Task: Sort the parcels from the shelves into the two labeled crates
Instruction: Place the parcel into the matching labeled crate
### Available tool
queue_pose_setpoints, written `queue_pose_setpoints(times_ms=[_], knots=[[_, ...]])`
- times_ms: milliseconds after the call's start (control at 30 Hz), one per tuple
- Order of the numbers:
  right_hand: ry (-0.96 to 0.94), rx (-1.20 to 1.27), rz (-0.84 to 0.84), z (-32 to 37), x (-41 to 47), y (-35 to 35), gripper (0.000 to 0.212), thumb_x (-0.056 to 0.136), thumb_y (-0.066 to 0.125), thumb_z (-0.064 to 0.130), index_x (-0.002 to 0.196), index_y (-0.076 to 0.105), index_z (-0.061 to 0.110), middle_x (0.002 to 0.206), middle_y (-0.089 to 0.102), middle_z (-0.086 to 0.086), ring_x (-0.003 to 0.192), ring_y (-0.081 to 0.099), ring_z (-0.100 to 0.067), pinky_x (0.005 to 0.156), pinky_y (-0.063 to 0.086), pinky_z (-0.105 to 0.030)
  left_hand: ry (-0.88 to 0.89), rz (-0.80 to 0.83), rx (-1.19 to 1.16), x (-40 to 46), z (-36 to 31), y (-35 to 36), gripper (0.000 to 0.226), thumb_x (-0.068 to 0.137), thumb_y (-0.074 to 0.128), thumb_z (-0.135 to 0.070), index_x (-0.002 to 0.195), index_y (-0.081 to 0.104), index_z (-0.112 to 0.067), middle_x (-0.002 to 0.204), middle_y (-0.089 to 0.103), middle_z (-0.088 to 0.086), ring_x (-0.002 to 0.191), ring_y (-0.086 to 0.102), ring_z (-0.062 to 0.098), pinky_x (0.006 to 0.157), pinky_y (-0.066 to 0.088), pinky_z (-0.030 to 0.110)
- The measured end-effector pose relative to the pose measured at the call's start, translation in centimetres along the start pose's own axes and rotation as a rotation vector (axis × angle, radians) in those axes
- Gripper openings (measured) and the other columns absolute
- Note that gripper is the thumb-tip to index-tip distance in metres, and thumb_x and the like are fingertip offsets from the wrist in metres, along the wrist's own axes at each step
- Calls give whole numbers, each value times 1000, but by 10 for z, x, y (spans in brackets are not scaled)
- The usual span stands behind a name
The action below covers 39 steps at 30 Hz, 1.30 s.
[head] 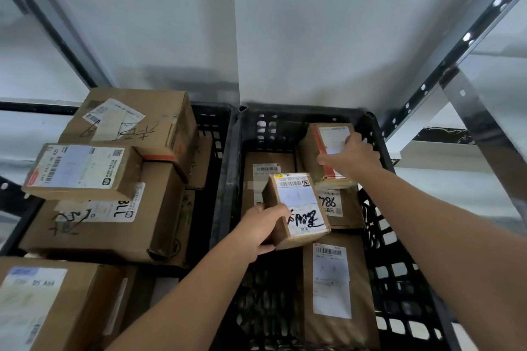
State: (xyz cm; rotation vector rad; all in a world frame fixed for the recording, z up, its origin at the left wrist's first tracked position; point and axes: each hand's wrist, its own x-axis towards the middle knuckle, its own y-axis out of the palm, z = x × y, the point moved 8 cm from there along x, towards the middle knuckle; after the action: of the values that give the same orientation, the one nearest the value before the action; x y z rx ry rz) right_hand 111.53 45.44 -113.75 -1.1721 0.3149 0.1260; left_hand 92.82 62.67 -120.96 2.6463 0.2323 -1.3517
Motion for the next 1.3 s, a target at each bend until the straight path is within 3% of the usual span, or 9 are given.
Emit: queue_pose_setpoints(times_ms=[300, 400, 533, 767, 900, 1000, 1067, 1133, 1300], knots=[[-174, -104, 143, 34, -5, -9, 87, 69, 79, 48, 141, 37, 21, 127, 55, -11, 119, 52, -34, 97, 51, -46, -39, 100, 284, -14, -2, 3, 17, 83, 68, -28, 99, 65, -27, 112, 68, 0, 95, 58, 13, 101, 51, 39], [-314, -161, 250, 54, -12, 3, 86, 69, 82, 41, 141, 37, 25, 126, 54, -6, 109, 58, -29, 88, 57, -44, -54, 131, 355, -13, 3, 3, 26, 80, 68, -30, 106, 69, -25, 115, 70, 2, 99, 61, 15, 101, 50, 38], [-519, -231, 214, 88, -15, 15, 86, 71, 84, 33, 142, 36, 24, 145, 40, -1, 132, 39, -28, 109, 39, -53, -34, 162, 378, -7, 7, 7, 33, 77, 69, -33, 110, 70, -31, 110, 73, -4, 106, 64, 15, 102, 49, 39], [-700, -221, 348, 124, -6, 55, 90, 72, 85, 20, 143, 31, 22, 151, 31, -1, 140, 29, -24, 113, 31, -41, -32, 139, 301, 3, 9, 2, 37, 72, 70, -34, 109, 68, -32, 106, 75, -5, 107, 66, 16, 104, 48, 43], [-717, -270, 335, 115, 2, 69, 74, 79, 80, 17, 141, 40, 22, 158, 31, -4, 151, 17, -29, 121, 22, -47, -51, 98, 238, 5, 12, -2, 39, 76, 69, -29, 114, 62, -25, 112, 71, 0, 106, 65, 19, 103, 50, 44], [-664, -303, 300, 99, 8, 74, 71, 85, 76, 20, 144, 41, 34, 167, 11, -3, 154, -2, -33, 122, 9, -55, -74, 91, 244, 4, 14, -4, 59, 62, 70, -34, 119, 59, -23, 114, 70, 3, 107, 66, 22, 101, 50, 46], [-556, -217, 295, 84, 12, 70, 83, 84, 77, 21, 151, 32, 40, 168, -1, -3, 152, 6, -40, 118, 26, -56, -105, 104, 235, 3, 18, -4, 69, 55, 68, -36, 122, 58, -22, 116, 70, 4, 106, 66, 23, 95, 52, 44], [-490, -106, 297, 72, 12, 63, 91, 86, 76, 19, 156, 22, 41, 167, 3, -9, 145, 29, -43, 103, 50, -43, -127, 120, 217, 1, 21, -3, 61, 65, 64, -34, 124, 58, -20, 115, 71, 5, 105, 66, 24, 88, 53, 43], [-470, -32, 253, 50, 1, 51, 78, 92, 70, 19, 157, 28, 29, 156, 36, -10, 121, 57, -30, 90, 55, -37, -128, 99, 42, -12, 23, -1, 25, 88, 54, -25, 112, 61, -21, 114, 69, 9, 110, 62, 30, 100, 50, 51]])
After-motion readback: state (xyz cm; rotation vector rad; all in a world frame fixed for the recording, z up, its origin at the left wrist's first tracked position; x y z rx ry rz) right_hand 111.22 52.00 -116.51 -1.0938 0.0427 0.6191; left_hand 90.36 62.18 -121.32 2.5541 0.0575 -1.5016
